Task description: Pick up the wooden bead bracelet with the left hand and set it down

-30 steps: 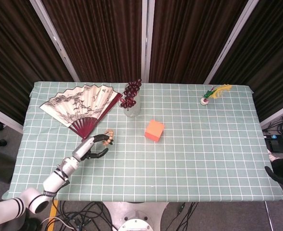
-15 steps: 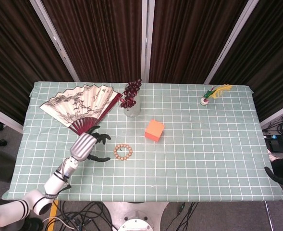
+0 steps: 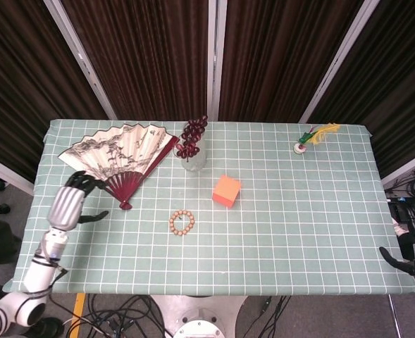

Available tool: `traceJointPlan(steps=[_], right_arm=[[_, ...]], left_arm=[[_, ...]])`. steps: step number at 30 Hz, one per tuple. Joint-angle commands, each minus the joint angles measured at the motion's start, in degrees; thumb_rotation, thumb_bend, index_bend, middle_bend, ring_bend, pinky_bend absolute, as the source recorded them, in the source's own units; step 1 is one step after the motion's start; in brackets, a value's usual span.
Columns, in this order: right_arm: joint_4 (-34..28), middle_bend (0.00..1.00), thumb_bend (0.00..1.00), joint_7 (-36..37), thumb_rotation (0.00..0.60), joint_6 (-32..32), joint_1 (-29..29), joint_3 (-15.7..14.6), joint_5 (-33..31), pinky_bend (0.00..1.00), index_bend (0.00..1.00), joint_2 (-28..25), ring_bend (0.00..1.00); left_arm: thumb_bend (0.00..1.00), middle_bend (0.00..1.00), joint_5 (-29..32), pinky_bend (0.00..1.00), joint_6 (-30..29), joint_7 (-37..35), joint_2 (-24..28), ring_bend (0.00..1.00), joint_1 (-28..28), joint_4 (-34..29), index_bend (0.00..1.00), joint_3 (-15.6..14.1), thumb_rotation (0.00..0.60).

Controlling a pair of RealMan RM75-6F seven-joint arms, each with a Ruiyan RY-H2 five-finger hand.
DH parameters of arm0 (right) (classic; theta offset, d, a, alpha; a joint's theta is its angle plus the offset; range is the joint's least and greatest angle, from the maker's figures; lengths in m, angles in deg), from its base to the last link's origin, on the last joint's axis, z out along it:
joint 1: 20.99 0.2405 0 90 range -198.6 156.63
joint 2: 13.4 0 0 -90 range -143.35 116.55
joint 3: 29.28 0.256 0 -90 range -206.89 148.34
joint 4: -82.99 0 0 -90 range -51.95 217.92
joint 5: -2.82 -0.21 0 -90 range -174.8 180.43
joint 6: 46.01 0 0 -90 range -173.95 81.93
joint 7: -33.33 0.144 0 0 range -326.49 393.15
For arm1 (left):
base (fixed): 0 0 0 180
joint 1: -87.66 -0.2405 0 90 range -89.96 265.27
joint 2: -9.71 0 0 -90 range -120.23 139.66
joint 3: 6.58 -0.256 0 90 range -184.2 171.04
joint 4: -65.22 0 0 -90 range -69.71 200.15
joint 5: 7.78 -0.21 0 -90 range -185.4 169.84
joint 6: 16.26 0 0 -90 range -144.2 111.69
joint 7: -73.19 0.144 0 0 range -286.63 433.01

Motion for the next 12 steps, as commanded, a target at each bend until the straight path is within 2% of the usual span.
traceJointPlan(steps=[1, 6, 12], right_arm=[[1.8, 0.03, 0.16, 0.9, 0.6, 1.9, 1.3, -0.8, 0.8, 0.0, 0.0, 1.7, 0.0], [4.2, 0.0, 0.17, -0.7, 0.6, 2.2, 2.6, -1.3, 3.1, 0.0, 0.0, 5.1, 0.0], [3.9, 0.0, 0.17, -1.9, 0.6, 2.8, 3.2, -1.5, 3.2, 0.0, 0.0, 6.1, 0.0]], left_arm=[[0.02, 0.32, 7.1, 0.15, -0.3, 7.9, 9.0, 0.18, -6.9, -8.4, 0.27, -1.2, 0.6], [0.02, 0.27, 7.0, 0.13, -6.6, 12.3, 11.9, 0.15, -13.2, -12.0, 0.23, -4.0, 0.6], [0.02, 0.26, 3.6, 0.13, -12.3, 13.1, 12.3, 0.15, -18.1, -14.4, 0.23, -6.9, 0.6]])
